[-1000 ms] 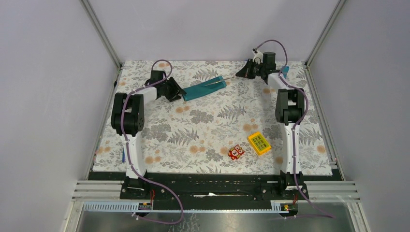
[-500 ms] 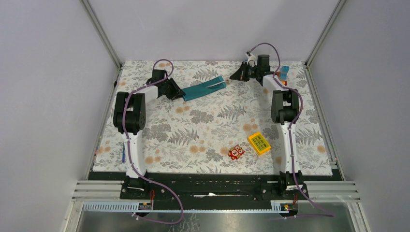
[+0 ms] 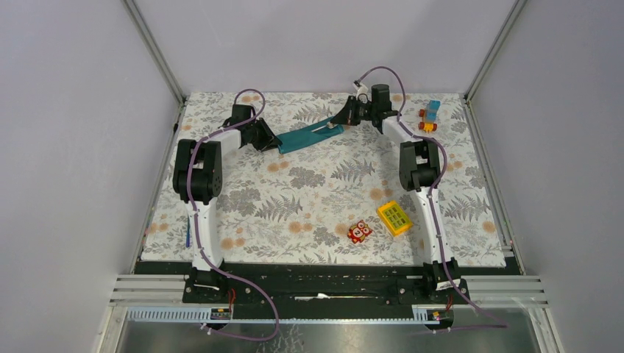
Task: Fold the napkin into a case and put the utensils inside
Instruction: Insert the fork into the folded napkin, then pick up the spoon from the corner of the board.
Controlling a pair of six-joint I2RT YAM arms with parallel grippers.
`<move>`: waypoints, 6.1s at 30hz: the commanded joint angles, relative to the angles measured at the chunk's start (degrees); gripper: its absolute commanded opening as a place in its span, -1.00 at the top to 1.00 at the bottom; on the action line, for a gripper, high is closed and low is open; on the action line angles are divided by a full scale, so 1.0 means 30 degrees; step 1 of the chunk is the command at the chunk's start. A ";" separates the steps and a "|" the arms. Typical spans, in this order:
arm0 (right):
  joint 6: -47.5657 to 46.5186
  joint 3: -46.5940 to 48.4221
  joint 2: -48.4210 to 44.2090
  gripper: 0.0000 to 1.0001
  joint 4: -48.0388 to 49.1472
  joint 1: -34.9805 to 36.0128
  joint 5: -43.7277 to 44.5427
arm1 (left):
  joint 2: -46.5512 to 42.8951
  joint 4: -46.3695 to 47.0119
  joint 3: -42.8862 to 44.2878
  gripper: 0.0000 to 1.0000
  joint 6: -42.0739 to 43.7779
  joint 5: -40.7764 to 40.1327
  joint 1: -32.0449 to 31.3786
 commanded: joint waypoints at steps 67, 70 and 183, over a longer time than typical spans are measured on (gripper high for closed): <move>0.4800 -0.0049 -0.0483 0.71 0.0944 0.1511 0.6798 | 0.0219 -0.0547 -0.0189 0.38 0.0696 -0.0137 0.0076; 0.4364 -0.0388 -0.1063 0.36 0.0509 0.1533 0.7365 | 0.0049 -0.0547 -0.0311 0.38 0.0746 -0.0166 0.0090; 0.4455 -2.3440 -1.8974 -0.95 0.4740 0.0886 0.1418 | -1.4279 -0.5504 -0.9547 1.00 1.0495 -0.5429 -0.2694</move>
